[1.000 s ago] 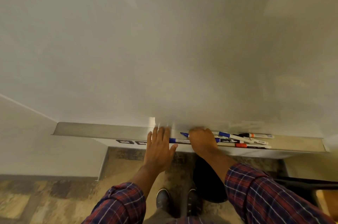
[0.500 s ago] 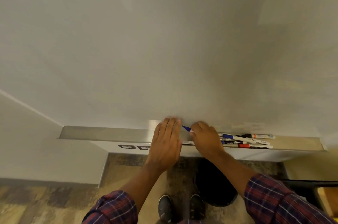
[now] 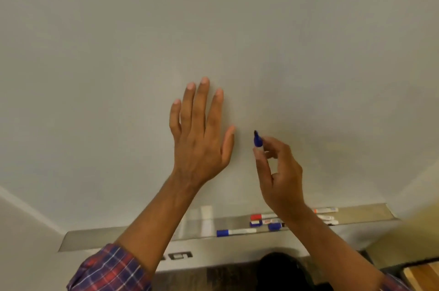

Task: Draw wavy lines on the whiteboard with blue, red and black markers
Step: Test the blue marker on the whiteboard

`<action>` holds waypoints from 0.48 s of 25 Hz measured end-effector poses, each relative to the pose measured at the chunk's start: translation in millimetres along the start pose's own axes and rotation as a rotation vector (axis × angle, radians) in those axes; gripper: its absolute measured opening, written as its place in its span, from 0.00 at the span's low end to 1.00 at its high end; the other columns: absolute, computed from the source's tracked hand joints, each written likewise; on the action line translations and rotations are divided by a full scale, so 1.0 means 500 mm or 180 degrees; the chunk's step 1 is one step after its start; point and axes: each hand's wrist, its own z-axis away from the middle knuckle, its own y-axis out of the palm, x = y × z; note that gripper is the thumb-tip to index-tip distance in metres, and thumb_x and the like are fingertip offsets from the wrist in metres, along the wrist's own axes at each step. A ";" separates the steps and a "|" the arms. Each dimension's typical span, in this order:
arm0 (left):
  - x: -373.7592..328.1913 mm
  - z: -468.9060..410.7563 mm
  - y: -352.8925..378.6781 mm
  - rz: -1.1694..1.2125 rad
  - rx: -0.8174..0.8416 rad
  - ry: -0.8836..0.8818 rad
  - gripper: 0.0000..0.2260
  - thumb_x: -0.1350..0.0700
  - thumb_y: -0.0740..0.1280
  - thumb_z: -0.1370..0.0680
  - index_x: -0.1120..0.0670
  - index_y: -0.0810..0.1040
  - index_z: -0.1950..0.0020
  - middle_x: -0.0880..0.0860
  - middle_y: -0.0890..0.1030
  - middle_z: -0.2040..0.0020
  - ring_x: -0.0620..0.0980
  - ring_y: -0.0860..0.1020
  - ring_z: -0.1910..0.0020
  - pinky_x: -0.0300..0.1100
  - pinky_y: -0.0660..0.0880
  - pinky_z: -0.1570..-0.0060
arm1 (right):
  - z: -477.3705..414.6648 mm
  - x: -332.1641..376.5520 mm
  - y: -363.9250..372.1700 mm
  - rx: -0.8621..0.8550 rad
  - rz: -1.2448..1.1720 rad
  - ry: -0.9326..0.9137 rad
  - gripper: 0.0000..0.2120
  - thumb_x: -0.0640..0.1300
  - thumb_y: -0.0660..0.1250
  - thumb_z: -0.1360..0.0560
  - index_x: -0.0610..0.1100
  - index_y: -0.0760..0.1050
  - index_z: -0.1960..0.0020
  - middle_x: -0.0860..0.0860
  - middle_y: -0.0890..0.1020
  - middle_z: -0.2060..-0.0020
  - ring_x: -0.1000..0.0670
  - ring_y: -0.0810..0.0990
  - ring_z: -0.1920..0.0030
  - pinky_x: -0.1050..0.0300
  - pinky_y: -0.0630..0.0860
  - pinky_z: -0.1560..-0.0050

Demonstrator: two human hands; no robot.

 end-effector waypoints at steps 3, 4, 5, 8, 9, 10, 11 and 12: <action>-0.027 -0.112 -0.028 0.0019 -0.0259 0.0074 0.34 0.44 0.66 0.17 0.60 0.59 0.17 0.66 0.61 0.17 0.67 0.58 0.17 0.67 0.56 0.20 | -0.113 0.068 -0.050 -0.0442 -0.0473 -0.0294 0.12 0.41 0.65 0.18 0.45 0.69 0.36 0.46 0.81 0.48 0.49 0.84 0.52 0.54 0.83 0.58; -0.040 -0.153 -0.036 -0.0020 -0.0328 0.0108 0.35 0.44 0.65 0.17 0.60 0.59 0.17 0.66 0.60 0.17 0.67 0.58 0.17 0.67 0.56 0.20 | -0.153 0.088 -0.071 -0.0554 -0.0523 -0.0480 0.09 0.41 0.64 0.18 0.44 0.70 0.38 0.44 0.81 0.50 0.46 0.84 0.56 0.52 0.83 0.62; -0.053 -0.190 -0.043 -0.0081 -0.0370 0.0141 0.35 0.43 0.64 0.17 0.60 0.59 0.16 0.66 0.60 0.17 0.67 0.57 0.17 0.67 0.55 0.20 | -0.189 0.106 -0.094 -0.0642 -0.0520 -0.0667 0.07 0.40 0.62 0.17 0.42 0.73 0.40 0.42 0.81 0.51 0.46 0.83 0.59 0.51 0.83 0.64; -0.099 -0.295 -0.058 -0.0246 -0.0441 0.0218 0.35 0.40 0.61 0.16 0.59 0.59 0.15 0.65 0.57 0.16 0.66 0.54 0.16 0.66 0.52 0.19 | -0.289 0.146 -0.160 -0.0807 -0.0689 -0.0947 0.09 0.36 0.61 0.17 0.35 0.78 0.42 0.42 0.81 0.51 0.46 0.83 0.60 0.50 0.82 0.66; -0.116 -0.328 -0.062 -0.0292 -0.0493 0.0248 0.35 0.40 0.60 0.16 0.59 0.59 0.15 0.64 0.56 0.15 0.65 0.53 0.15 0.66 0.52 0.19 | -0.317 0.156 -0.186 -0.0822 -0.0892 -0.0929 0.10 0.35 0.61 0.17 0.35 0.79 0.41 0.42 0.82 0.51 0.45 0.83 0.58 0.51 0.83 0.64; -0.131 -0.355 -0.065 -0.0329 -0.0541 0.0274 0.35 0.40 0.60 0.16 0.59 0.58 0.15 0.64 0.56 0.15 0.65 0.53 0.15 0.65 0.52 0.18 | -0.340 0.164 -0.210 -0.0793 -0.1121 -0.0861 0.11 0.35 0.60 0.17 0.36 0.79 0.39 0.43 0.82 0.49 0.44 0.84 0.54 0.51 0.84 0.61; -0.145 -0.380 -0.066 -0.0362 -0.0593 0.0291 0.35 0.40 0.60 0.16 0.59 0.58 0.15 0.64 0.55 0.15 0.64 0.53 0.15 0.65 0.52 0.18 | -0.362 0.172 -0.235 -0.0723 -0.1327 -0.0771 0.13 0.35 0.59 0.17 0.38 0.79 0.37 0.44 0.83 0.47 0.43 0.84 0.50 0.52 0.84 0.55; -0.159 -0.407 -0.068 -0.0401 -0.0636 0.0311 0.36 0.39 0.60 0.16 0.58 0.58 0.15 0.63 0.55 0.15 0.64 0.52 0.15 0.65 0.52 0.18 | -0.385 0.180 -0.263 -0.0619 -0.1488 -0.0702 0.15 0.34 0.58 0.18 0.42 0.79 0.36 0.45 0.83 0.45 0.44 0.84 0.45 0.55 0.83 0.49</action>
